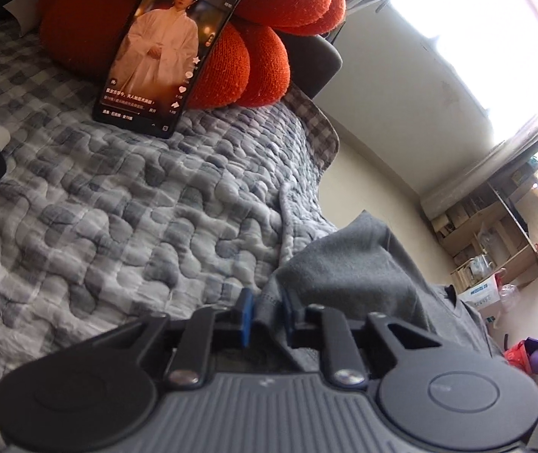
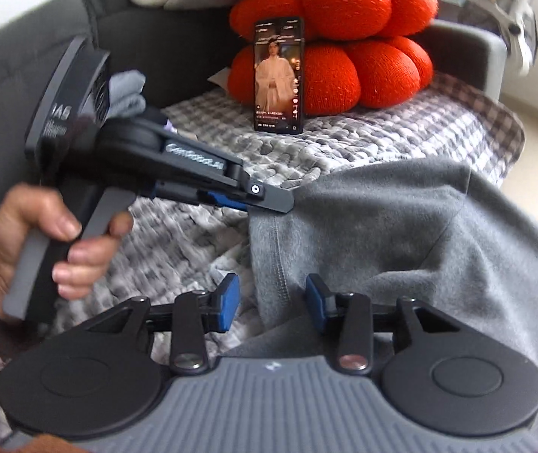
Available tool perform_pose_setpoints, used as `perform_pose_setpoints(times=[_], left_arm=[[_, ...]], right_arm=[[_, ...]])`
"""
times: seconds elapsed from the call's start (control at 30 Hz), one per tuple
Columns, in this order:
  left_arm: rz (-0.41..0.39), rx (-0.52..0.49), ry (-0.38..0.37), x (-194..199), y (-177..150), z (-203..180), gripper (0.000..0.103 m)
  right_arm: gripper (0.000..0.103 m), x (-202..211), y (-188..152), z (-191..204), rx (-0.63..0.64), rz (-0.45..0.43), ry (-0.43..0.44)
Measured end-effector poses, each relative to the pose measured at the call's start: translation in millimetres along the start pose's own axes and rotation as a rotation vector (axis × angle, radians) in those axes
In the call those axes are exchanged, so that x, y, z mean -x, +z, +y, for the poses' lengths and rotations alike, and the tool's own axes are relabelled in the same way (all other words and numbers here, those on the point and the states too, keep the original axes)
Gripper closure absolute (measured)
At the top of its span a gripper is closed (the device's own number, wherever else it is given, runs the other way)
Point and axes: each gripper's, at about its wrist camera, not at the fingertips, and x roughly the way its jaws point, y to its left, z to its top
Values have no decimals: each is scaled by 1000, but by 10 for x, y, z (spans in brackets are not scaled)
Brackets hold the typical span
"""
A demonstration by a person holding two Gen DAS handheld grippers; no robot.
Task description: Fold clothes
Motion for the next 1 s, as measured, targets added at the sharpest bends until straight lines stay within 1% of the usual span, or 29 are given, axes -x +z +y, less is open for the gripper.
perform_pose_setpoints(times=[0.03,0.07,0.1,0.13,0.17,0.2,0.27,0.3,0.37,0.4,0.6,0.8,0.93,1.0], left_arm=[[-4,-1,-2,3,1,-3,96],[-9,-1,-6,9,5,-7,99],[-15,1,-12,18,9,-10,99],[-24,3,-16,29,14,-9,100],[-33,6,-21,41,19,-8,100],[-42,9,-26,53,24,-7,100],[-62,15,-37,77,35,-2,100],[-77,20,-46,91,45,7,100],[-111,25,-60,119,67,26,100],[-127,28,-66,133,78,38,100],[-224,56,-90,206,145,131,100],[-314,46,-66,234,173,158,100],[-322,33,-49,243,165,142,98],[-319,17,-15,242,153,116,97]], right_arm=[[64,-17,-12,28,19,-4,-22],[65,-36,-25,53,36,-6,-43],[69,-55,-38,77,51,-7,-62],[76,-71,-44,96,62,-9,-80],[79,-84,-46,111,70,-10,-98],[86,-93,-41,120,73,-9,-107],[94,-101,-8,129,76,-2,-108],[95,-104,18,135,77,0,-110],[96,-107,76,130,62,1,-98],[98,-101,104,119,47,2,-84],[98,-80,346,58,-52,-19,15],[98,-201,549,-41,-175,-35,99],[98,-351,557,-72,-233,-3,128],[97,-448,524,-65,-237,24,127]])
